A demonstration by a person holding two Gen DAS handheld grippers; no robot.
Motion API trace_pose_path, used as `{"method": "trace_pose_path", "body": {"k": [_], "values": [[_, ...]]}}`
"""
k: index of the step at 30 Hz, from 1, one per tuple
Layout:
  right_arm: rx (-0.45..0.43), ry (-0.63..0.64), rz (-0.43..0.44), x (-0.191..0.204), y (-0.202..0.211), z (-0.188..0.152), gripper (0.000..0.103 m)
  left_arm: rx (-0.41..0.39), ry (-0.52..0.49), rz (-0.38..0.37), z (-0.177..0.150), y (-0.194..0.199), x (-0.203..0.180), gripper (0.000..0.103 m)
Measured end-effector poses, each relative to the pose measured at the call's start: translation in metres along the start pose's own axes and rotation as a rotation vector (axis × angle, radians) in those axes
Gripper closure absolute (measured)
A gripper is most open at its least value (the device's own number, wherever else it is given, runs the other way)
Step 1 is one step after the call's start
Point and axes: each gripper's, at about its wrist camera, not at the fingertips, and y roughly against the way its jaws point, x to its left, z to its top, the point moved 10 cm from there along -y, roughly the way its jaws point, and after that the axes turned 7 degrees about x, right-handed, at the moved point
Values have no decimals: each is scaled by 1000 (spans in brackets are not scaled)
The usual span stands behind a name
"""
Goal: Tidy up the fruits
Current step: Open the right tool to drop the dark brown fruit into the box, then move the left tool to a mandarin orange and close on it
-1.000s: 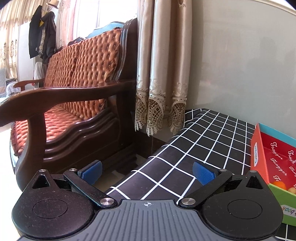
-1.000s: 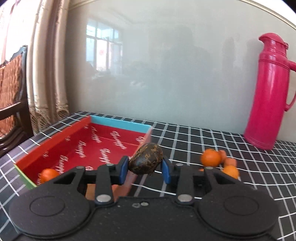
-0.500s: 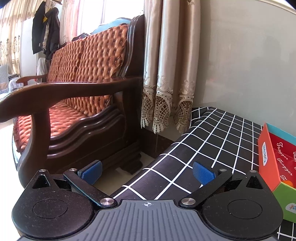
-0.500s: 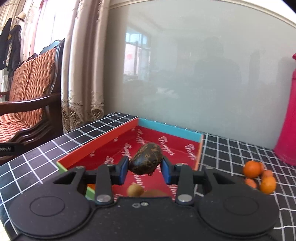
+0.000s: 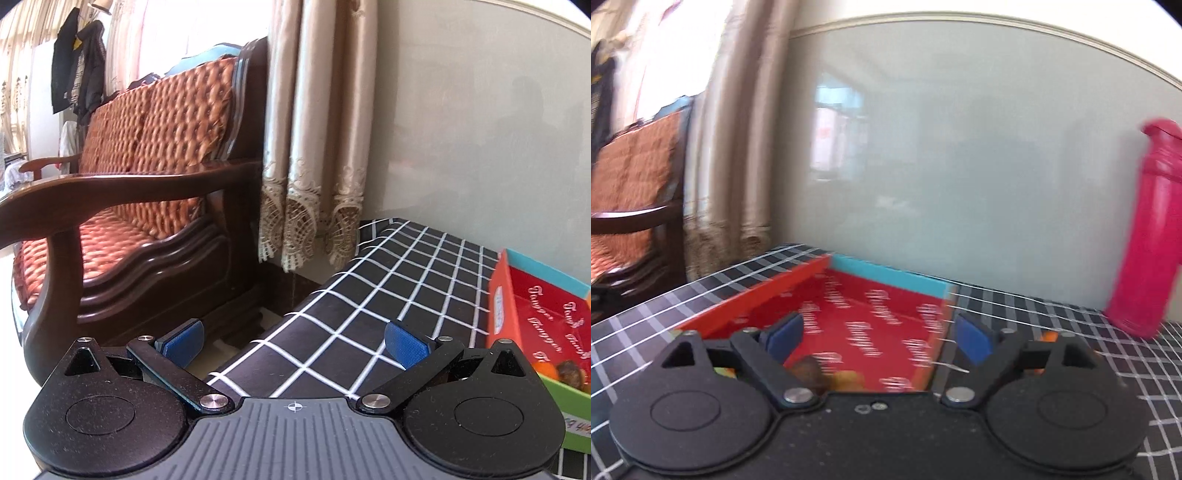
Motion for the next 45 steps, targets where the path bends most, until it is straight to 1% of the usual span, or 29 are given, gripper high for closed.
{"method": "trace_pose_path", "body": {"k": [2,5,8,11,14,18,26,32,35,38,40,42,45], "values": [[-3,-69,-43,-31,1,1,5,-5,-5,-18,1,2,-8,0],[15,-173,-100,-80,3,-4,5,-14,-20,-47,2,8,-23,0],[35,-237,-159,-121,8,-13,5,-31,-46,-84,2,15,-44,0],[35,-265,-201,-148,16,-17,5,-52,-87,-115,1,25,-69,0],[28,-273,-234,-166,23,-21,5,-70,-131,-151,0,35,-92,0],[28,-259,-267,-178,29,-25,5,-73,-156,-208,-5,47,-118,0],[27,-262,-307,-206,45,-31,5,-64,-128,-263,-10,57,-146,0],[20,-262,-359,-234,59,-38,5,-84,-198,-375,-22,77,-191,0],[20,-266,-388,-251,67,-43,5,-101,-246,-394,-28,88,-215,0],[18,-291,-411,-268,77,-48,5,-116,-272,-411,-34,98,-235,0],[15,-300,-427,-278,83,-51,5,-111,-283,-433,-37,102,-249,0],[15,-305,-441,-286,87,-54,5,-90,-298,-482,-44,107,-263,0],[15,-315,-465,-300,93,-62,5,-78,-321,-497,-51,113,-282,0]]}}
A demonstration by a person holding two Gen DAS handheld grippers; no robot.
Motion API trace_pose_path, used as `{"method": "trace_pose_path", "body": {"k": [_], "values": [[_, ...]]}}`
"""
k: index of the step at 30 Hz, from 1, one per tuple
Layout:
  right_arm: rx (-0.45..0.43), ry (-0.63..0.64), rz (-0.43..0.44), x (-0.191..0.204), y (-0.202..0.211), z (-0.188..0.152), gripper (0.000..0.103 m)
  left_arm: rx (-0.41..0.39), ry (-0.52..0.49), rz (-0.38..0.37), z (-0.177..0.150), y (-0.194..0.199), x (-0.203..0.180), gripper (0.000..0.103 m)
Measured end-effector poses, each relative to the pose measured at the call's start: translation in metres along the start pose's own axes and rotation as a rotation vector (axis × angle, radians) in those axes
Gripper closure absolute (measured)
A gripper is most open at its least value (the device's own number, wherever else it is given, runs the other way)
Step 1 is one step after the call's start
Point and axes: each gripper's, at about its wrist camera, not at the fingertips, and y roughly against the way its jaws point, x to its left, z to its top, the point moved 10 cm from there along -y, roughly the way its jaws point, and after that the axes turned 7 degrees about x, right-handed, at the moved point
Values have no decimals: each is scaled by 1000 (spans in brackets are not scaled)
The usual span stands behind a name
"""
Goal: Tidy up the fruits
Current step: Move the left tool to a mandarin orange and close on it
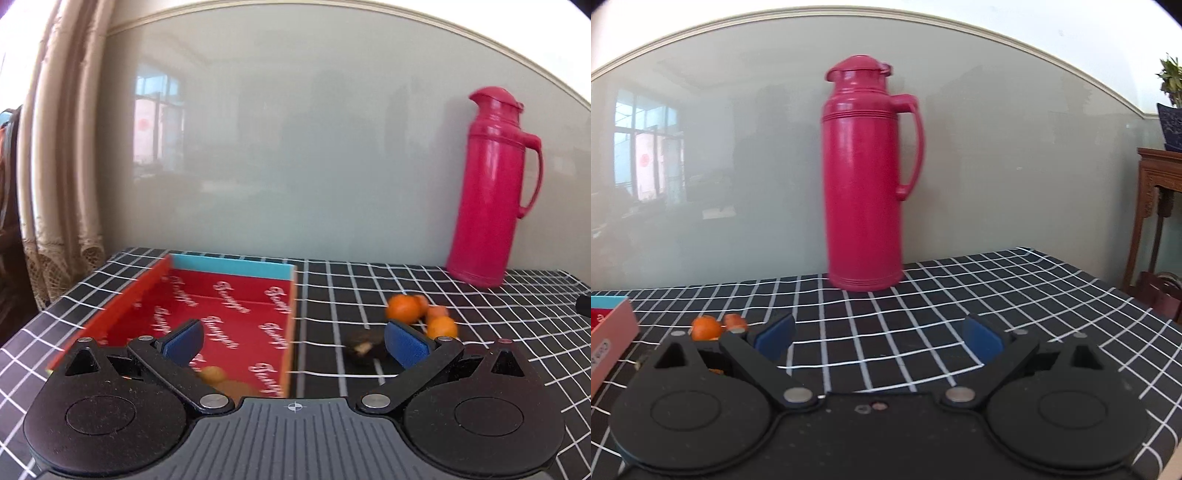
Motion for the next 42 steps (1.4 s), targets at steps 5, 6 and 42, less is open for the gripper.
{"method": "trace_pose_path", "body": {"k": [5,6,42], "values": [[-14,-10,-60,-30,-2,-2,5,14,-13,-30,-1,-8,-28,0],[-11,-14,-73,-37,-4,-3,5,14,-19,-41,-1,-9,-34,0],[16,-85,-291,-127,-57,1,5,153,-180,-133,-5,-96,-172,46]]}}
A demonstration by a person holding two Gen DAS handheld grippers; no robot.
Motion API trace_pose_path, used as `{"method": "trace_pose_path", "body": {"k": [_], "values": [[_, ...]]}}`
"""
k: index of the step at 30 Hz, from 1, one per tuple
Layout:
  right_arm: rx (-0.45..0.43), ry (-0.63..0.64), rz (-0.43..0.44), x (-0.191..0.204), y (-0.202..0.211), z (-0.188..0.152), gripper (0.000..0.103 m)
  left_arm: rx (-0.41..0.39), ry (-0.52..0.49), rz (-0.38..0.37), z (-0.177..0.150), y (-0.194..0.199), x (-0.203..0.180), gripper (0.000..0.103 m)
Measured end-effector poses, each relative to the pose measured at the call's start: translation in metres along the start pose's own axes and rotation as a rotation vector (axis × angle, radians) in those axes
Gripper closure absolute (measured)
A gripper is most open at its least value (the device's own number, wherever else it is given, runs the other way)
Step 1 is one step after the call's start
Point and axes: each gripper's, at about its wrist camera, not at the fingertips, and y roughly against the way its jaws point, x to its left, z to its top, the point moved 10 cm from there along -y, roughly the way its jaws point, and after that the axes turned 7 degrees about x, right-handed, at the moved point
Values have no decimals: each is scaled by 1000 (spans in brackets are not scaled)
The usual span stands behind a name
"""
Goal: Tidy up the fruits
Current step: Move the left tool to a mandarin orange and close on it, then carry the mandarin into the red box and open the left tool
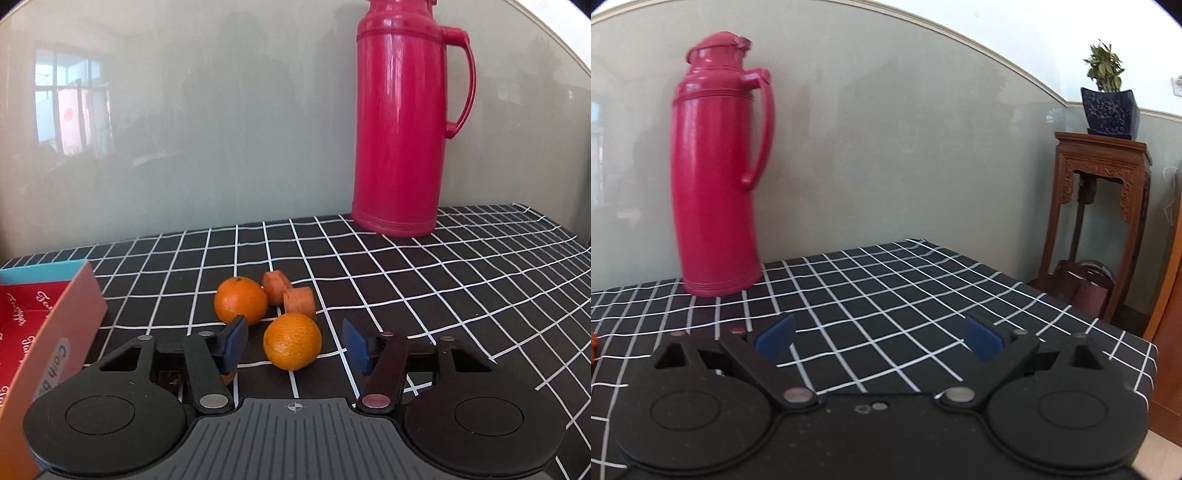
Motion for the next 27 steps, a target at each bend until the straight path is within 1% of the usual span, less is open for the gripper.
{"method": "trace_pose_path", "body": {"k": [6,8,12,14,17,21,27], "values": [[9,-8,-6,-8,-5,-2,5,38,-16,-2,1,-19,-10,46],[11,-5,-12,-11,-6,-2,5,47,-33,9,0,-25,-13,46],[11,-38,-66,-29,-11,1,5,97,-54,21,-7,-39,-16,47],[17,-69,-77,-39,-12,2,5,92,-64,34,-5,-40,-18,64],[39,-104,-55,-45,-16,-2,6,87,-72,38,-5,-41,-21,64],[38,-90,-57,-43,-15,-3,5,76,-75,31,-6,-40,-24,64],[42,-81,-37,-33,-12,-2,5,43,-80,13,-4,-17,-20,64]]}}
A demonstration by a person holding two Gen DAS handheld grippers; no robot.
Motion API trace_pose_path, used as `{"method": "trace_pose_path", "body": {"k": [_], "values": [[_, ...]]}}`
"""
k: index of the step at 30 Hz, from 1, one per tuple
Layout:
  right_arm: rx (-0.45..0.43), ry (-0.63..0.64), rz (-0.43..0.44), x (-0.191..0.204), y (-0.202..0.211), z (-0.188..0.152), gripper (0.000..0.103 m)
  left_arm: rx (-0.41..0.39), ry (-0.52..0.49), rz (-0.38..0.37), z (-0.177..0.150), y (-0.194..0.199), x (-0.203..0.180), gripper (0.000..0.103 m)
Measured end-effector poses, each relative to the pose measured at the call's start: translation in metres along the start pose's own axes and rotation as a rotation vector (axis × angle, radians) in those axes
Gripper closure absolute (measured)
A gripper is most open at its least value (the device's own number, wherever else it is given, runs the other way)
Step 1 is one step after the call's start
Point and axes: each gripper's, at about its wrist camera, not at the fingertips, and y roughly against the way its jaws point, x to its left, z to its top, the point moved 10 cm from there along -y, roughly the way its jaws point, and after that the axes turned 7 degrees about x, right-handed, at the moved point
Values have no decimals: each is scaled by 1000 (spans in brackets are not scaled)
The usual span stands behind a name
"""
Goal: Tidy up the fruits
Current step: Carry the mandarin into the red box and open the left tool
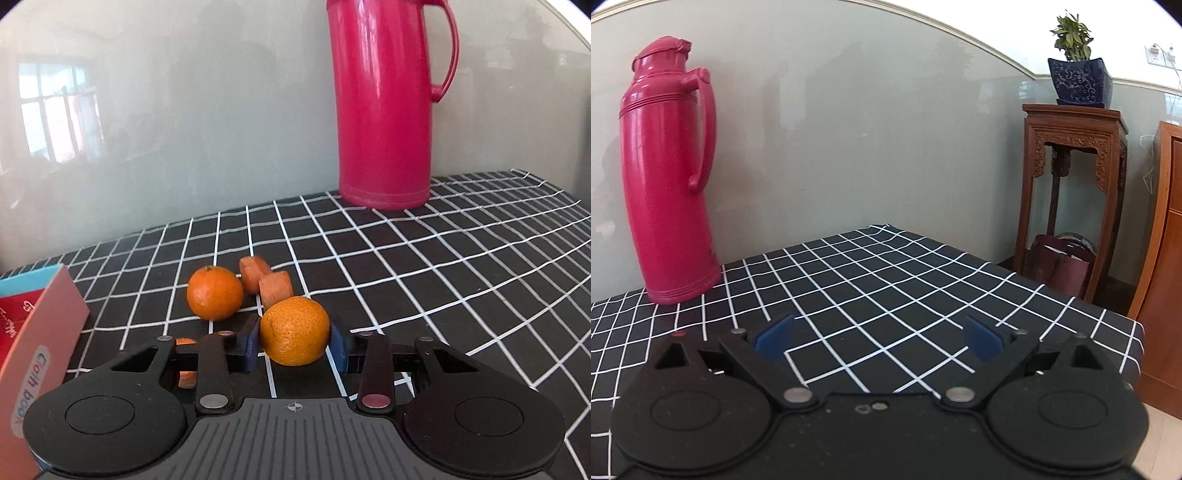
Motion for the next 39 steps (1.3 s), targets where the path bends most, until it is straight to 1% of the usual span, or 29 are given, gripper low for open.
{"method": "trace_pose_path", "body": {"k": [8,17,22,33,39], "values": [[-7,21,38,18,14,4,5,-35,8,-6,2,31,12,64],[-4,34,56,31,22,4,5,-87,43,19,10,64,42,64],[-8,49,84,48,29,5,5,-106,69,42,11,80,67,64],[-11,87,150,94,47,3,5,-131,146,133,6,101,135,64],[-13,109,193,123,58,0,5,-121,171,192,-10,108,176,64]]}}
